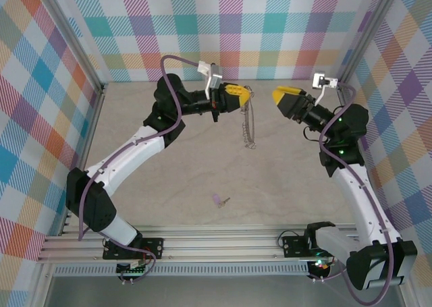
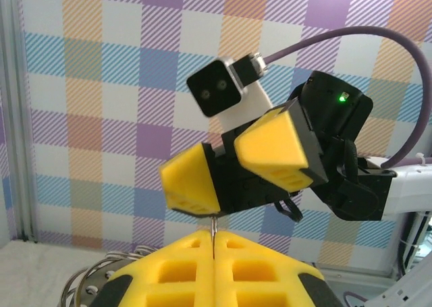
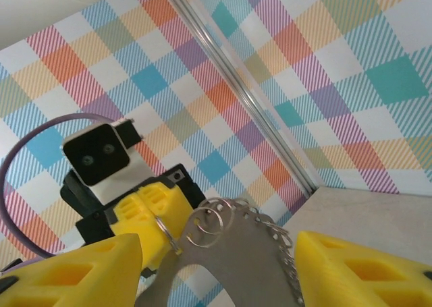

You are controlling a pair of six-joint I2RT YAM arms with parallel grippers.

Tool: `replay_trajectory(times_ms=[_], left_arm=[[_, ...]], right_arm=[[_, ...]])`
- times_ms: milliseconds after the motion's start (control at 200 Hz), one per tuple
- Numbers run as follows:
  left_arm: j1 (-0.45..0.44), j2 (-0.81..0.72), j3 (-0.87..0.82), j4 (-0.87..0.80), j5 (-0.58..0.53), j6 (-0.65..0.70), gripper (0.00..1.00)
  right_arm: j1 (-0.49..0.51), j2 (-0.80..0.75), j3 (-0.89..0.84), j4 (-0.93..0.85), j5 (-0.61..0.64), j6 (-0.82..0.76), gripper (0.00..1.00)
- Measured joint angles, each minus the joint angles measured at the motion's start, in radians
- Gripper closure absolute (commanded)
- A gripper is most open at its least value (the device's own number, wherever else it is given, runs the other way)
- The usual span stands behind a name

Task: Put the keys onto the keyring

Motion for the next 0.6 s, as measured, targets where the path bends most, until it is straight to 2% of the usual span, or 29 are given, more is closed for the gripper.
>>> replay_trajectory(times_ms=[600], left_arm=[[-0.034, -0.016, -0.022, 0.021, 0.002, 0.146, 1.0]], right_arm=[[-0.005, 0.002, -0.067, -0.035, 0.017, -0.021, 0.38]])
